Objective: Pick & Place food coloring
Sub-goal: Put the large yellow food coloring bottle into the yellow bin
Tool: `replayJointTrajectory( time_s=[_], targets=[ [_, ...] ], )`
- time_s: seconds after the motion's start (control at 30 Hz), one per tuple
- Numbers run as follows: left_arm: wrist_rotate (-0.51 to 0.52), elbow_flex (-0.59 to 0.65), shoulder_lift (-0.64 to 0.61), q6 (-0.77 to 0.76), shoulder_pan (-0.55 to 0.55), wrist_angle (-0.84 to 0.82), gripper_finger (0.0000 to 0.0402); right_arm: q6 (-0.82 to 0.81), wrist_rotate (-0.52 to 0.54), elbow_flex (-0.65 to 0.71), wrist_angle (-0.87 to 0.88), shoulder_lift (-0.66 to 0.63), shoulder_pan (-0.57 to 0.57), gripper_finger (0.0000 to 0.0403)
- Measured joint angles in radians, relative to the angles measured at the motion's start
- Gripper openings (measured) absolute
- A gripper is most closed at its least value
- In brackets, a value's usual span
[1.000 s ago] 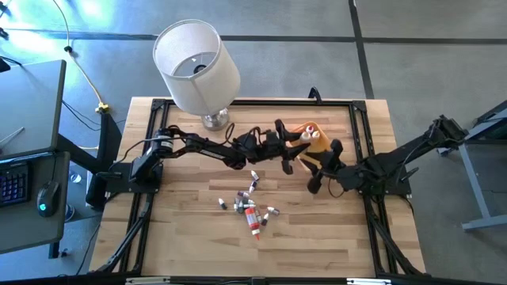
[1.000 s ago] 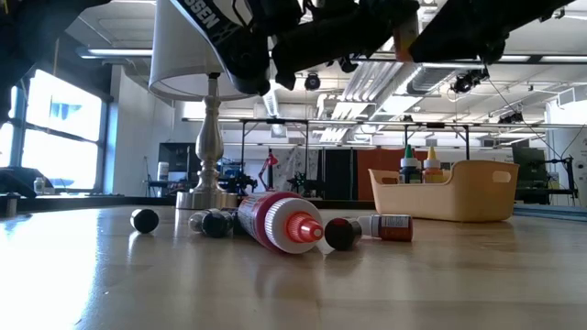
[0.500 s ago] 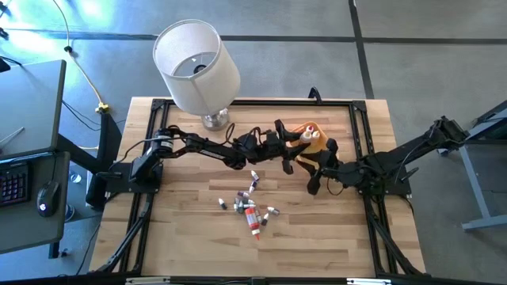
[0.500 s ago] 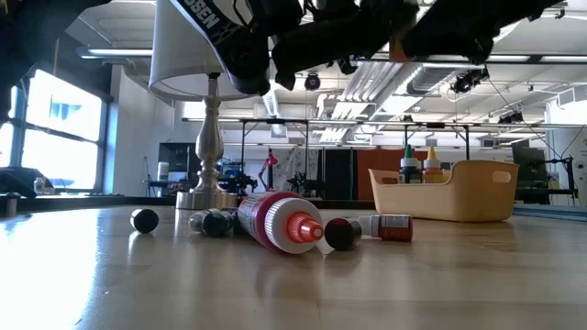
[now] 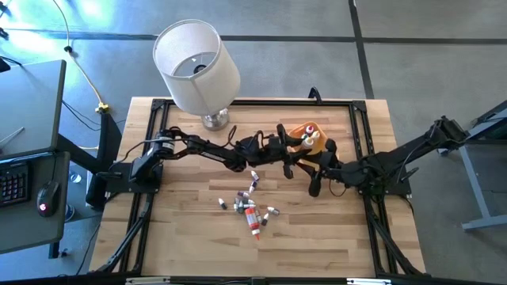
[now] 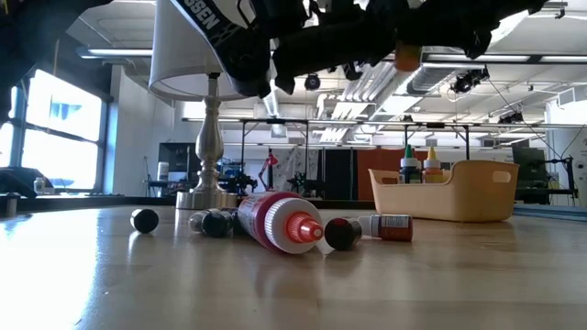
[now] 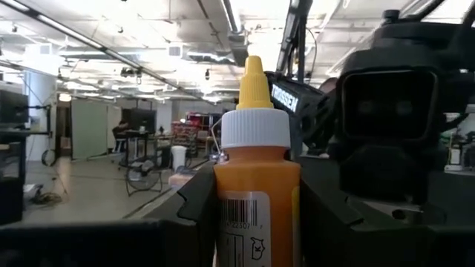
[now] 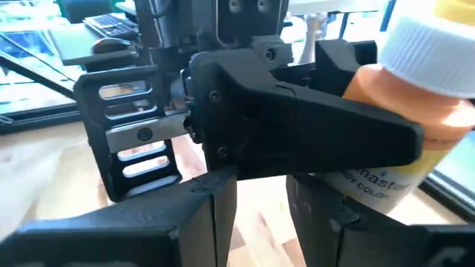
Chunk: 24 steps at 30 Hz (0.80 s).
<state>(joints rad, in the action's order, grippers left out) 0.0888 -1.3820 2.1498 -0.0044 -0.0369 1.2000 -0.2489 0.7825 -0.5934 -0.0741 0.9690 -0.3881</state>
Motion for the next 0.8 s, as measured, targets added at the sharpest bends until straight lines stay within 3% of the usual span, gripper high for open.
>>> replayJointTrajectory(
  time_s=[0.3,0.5,0.8],
  targets=[
    [0.005,0.0,0.0,0.0,-0.001,0.002,0.0129,-0.02,0.054,0.0,0.076,0.0,-0.019,0.0112],
    [-0.013,-0.001,0.0,0.0,-0.002,0.01,0.0129,-0.014,0.148,0.0,0.097,0.0,-0.028,0.0112],
    [-0.03,-0.001,0.0,0.001,-0.002,0.01,0.0129,-0.018,0.172,0.0,0.166,-0.019,-0.062,0.0112]
  ],
)
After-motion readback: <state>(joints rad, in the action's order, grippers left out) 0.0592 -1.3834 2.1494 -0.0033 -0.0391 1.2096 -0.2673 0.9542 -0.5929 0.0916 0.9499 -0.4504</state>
